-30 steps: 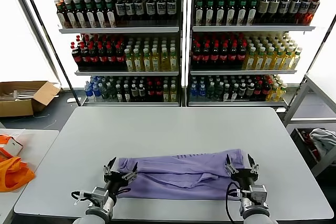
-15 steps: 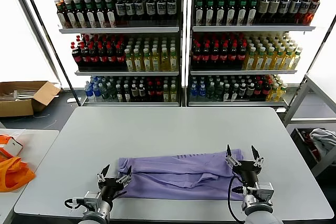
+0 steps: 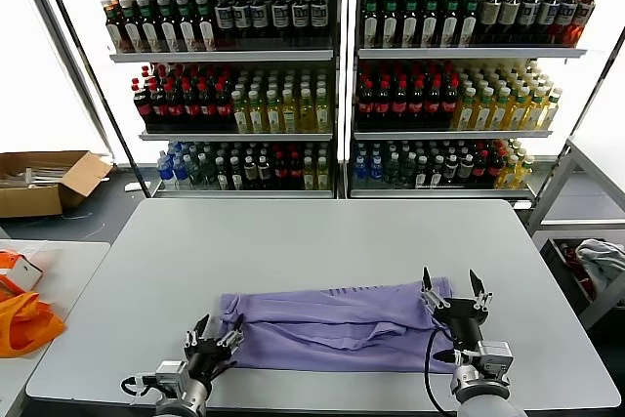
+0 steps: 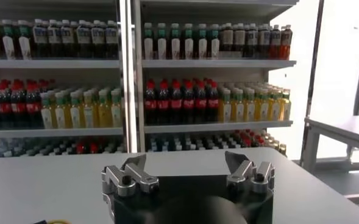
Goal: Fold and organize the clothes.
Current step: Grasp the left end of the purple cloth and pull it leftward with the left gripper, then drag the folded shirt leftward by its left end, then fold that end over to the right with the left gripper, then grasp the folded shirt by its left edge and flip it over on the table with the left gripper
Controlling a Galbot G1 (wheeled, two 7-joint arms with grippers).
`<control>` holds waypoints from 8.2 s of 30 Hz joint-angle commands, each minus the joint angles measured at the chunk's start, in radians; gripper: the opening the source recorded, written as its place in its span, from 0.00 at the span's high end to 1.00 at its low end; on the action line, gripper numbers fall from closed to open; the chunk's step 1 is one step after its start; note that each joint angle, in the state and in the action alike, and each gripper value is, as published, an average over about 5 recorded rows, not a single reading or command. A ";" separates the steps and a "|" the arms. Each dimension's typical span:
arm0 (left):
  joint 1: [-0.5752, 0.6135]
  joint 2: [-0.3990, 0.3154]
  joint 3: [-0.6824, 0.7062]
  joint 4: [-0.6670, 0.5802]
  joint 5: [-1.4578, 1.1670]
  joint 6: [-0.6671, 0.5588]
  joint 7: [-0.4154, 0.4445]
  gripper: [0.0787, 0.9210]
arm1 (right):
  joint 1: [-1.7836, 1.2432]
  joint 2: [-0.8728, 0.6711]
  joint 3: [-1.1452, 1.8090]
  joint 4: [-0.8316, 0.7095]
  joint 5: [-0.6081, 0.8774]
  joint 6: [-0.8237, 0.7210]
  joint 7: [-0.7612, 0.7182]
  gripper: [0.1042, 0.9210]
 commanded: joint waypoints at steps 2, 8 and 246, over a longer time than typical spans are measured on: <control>0.007 -0.007 0.006 0.008 -0.007 0.001 0.006 0.42 | 0.001 0.001 0.000 0.001 0.006 0.003 0.002 0.12; 0.006 -0.011 0.008 0.023 0.001 -0.001 0.017 0.62 | 0.004 0.000 0.002 -0.001 0.008 0.004 0.001 0.12; -0.084 0.164 0.167 0.051 -0.054 0.037 0.143 0.98 | -0.021 0.038 -0.049 -0.036 -0.009 -0.009 0.004 0.12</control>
